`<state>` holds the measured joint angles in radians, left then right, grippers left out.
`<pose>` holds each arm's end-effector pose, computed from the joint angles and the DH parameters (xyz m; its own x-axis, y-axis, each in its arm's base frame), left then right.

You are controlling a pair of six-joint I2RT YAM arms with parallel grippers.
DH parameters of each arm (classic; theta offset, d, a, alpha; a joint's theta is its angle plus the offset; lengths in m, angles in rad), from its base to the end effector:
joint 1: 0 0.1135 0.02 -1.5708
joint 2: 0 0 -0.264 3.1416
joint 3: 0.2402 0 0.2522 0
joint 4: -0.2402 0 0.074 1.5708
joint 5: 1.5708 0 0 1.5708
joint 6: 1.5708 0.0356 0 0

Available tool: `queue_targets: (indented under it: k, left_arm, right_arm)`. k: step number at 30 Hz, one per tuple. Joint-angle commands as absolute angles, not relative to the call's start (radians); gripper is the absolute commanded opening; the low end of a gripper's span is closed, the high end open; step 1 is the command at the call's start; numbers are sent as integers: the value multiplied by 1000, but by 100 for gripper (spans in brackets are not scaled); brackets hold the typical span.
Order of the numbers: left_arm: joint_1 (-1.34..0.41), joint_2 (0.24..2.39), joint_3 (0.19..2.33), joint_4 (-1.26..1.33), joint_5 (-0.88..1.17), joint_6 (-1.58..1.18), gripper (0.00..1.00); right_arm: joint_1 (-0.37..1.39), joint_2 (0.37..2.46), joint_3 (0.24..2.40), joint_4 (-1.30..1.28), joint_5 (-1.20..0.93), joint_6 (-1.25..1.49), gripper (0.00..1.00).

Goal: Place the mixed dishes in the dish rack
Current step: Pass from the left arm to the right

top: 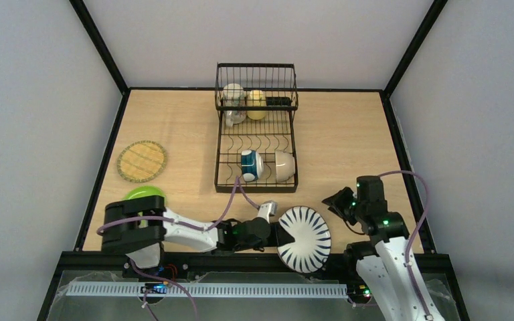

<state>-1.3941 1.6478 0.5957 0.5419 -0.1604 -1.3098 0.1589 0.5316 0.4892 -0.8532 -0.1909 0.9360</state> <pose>0.0599 -0.3033 0.1404 -0.9374 -0.1761 -0.3005 0.1615 0.5446 -0.8230 0.1054 0.0237 0.2118 -0.6764 0.6923 -0.2514 0.4590 0.6632 0.5911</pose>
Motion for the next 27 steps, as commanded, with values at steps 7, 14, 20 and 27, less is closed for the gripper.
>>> queue_targets:
  k: [7, 14, 20, 27]
  left_arm:
    - [-1406, 1273, 770, 127, -334, -1068, 2]
    - [-1313, 1033, 812, -65, -465, -1037, 1]
    - [-1102, 881, 796, -115, -468, -1057, 2]
    - [-829, 889, 802, -14, -220, -1128, 2]
  right_arm:
    - [164, 582, 715, -789, -219, 884, 69]
    - [164, 663, 794, -607, -255, 855, 70]
    - [164, 768, 893, -463, -288, 805, 74]
    - [164, 891, 921, -254, -483, 753, 78]
